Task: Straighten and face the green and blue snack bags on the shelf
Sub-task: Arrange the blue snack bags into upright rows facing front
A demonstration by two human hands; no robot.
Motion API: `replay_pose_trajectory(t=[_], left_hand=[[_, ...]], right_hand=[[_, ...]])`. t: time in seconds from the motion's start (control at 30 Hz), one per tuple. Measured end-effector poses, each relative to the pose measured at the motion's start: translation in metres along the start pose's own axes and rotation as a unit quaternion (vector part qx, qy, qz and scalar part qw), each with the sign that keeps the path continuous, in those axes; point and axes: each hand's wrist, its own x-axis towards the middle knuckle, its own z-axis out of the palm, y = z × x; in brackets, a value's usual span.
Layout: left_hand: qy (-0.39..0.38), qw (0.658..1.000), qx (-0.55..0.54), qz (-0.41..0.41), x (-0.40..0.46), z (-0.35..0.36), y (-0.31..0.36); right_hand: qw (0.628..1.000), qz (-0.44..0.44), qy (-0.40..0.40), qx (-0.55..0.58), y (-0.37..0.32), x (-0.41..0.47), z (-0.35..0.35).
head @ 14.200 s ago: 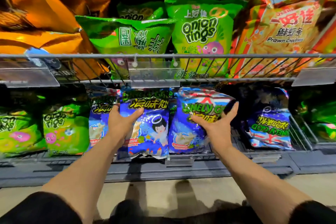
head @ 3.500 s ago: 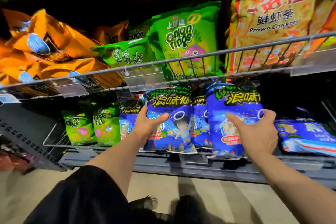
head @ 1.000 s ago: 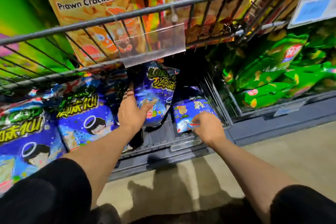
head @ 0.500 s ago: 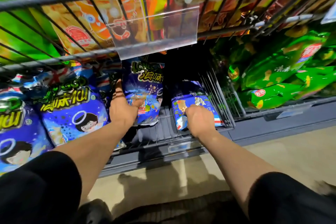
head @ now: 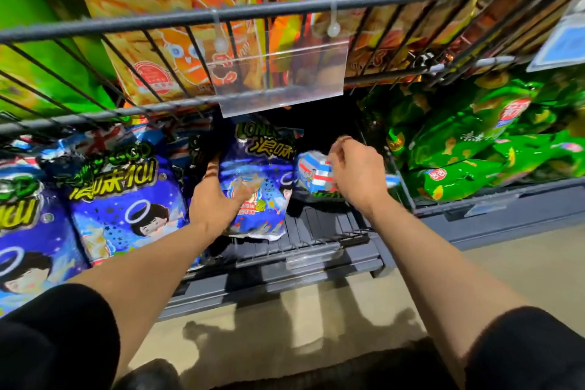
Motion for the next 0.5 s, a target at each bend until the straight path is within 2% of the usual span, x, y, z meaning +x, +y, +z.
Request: replay_pose_trajectory(t=[0.07,0.13,0.17,0.23,0.3,0.33,0.37,0.43,0.5], left_hand=[[-0.011,1.000,0.004,-0.009,0.002,0.005,-0.007],[-0.007,1.000,0.004,-0.021,0.007,0.008,-0.011],[-0.004,1.000,0.004,-0.027,0.010,0.010,-0.012],[0.003,0.999,0.002,-0.033,0.016,0.013,-0.012],[0.005,0.999,-0.018,-0.043,0.021,0.017,-0.013],[0.009,0.998,-0.029,-0.047,0.024,0.020,-0.014],[0.015,0.998,-0.041,-0.049,0.027,0.023,-0.015],[0.023,0.995,-0.072,-0.059,0.030,0.029,-0.014],[0.026,0.991,-0.098,-0.087,0.033,0.034,-0.013]], right_hand=[[0.994,0.028,0.017,0.100,0.000,-0.008,0.016],[0.988,0.010,0.023,0.155,0.002,-0.013,0.028],[0.990,-0.005,0.011,0.141,0.004,-0.015,0.033],[0.999,-0.027,0.020,0.032,0.008,-0.018,0.041],[0.989,-0.025,0.107,-0.103,0.012,-0.021,0.046],[0.983,0.007,0.143,-0.116,0.014,-0.022,0.049],[0.982,0.047,0.161,-0.089,0.015,-0.023,0.051],[0.974,0.137,0.164,0.072,0.016,-0.020,0.055],[0.943,0.226,0.137,0.204,0.017,-0.014,0.060]])
